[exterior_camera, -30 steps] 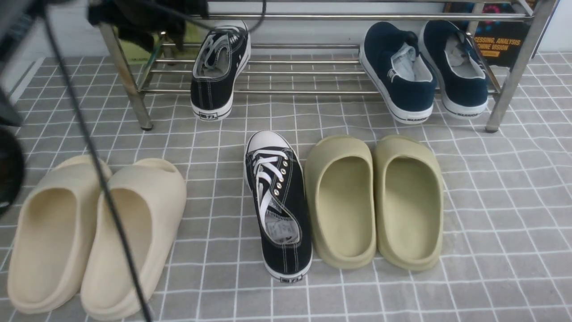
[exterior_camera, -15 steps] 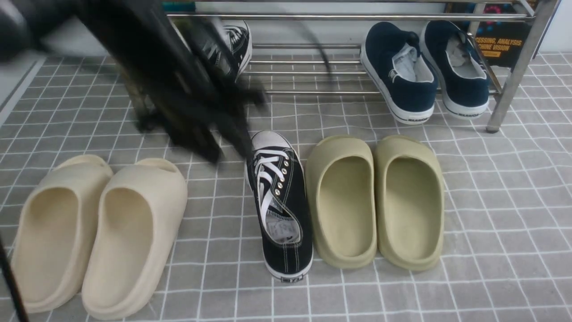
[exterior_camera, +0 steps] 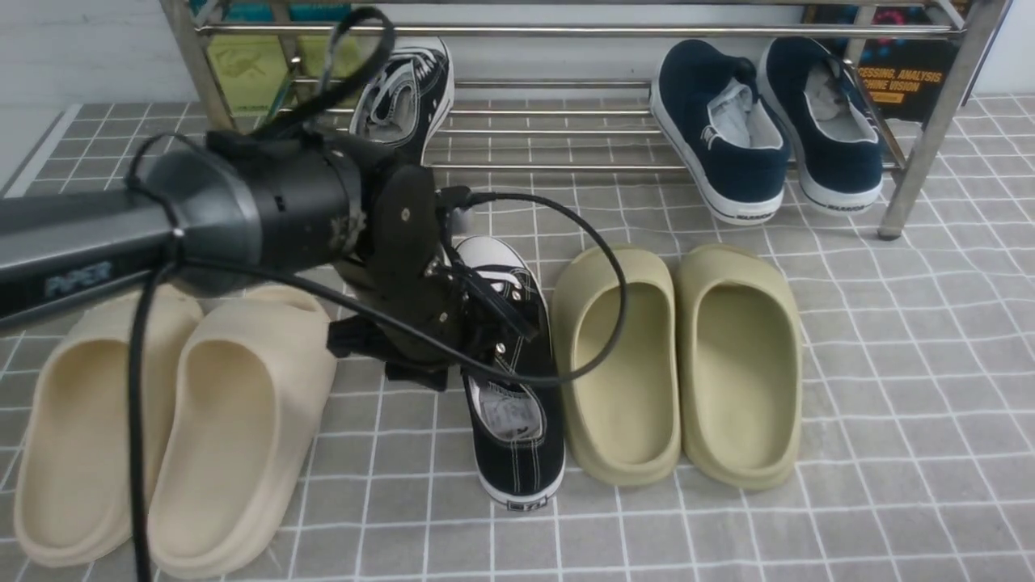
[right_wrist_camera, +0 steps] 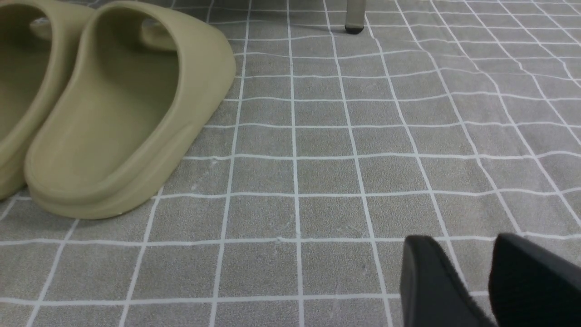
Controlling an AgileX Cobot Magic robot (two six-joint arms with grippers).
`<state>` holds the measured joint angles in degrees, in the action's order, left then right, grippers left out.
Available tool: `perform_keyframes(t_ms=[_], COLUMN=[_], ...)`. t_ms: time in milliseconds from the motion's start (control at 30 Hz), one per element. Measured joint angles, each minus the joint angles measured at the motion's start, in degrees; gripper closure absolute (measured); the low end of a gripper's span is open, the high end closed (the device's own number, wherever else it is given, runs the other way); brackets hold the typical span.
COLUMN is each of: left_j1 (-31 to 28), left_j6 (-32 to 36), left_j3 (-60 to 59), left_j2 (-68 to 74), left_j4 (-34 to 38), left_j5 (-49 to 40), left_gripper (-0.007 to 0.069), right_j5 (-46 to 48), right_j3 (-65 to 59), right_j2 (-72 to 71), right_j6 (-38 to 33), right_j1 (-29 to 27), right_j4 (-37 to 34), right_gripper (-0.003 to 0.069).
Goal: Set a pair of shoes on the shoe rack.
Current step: Use the left arm to grab the shoe closest to it, then use the left arm to put a shoe into the shoe rack
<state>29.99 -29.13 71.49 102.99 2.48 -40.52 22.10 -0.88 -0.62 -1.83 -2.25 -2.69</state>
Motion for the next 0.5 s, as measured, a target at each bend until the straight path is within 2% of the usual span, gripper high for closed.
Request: perform_keyframes(t_ms=[67, 133, 167, 333, 500], left_j1=[0.0, 0.0, 0.0, 0.0, -1.7], left_j6=[0.9, 1.3, 1.9, 2.6, 4.6], left_j3=[0.0, 0.0, 0.0, 1.4, 11.1], left_j2=[1.7, 2.3, 2.9, 2.3, -0.3], left_j4=[0.4, 0.6, 0.5, -2.1, -4.4], left_j5=[0.6, 0.8, 1.3, 0.0, -6.5], left_gripper=[0.0509, 0.056, 0.063, 0.0638, 0.0638], right_j5=[0.0, 0.0, 0.0, 0.0, 0.0], right_j3=[0.0, 0.0, 0.0, 0.0, 0.0], right_j2=[0.0, 0.0, 0.0, 0.0, 0.0], right_j6=[0.0, 0.0, 0.0, 0.0, 0.0], right_j1=[0.0, 0.0, 0.0, 0.0, 0.0], right_j4=[0.0, 0.0, 0.0, 0.0, 0.0], right_gripper=[0.0419, 0.0419, 0.0419, 0.0419, 0.0419])
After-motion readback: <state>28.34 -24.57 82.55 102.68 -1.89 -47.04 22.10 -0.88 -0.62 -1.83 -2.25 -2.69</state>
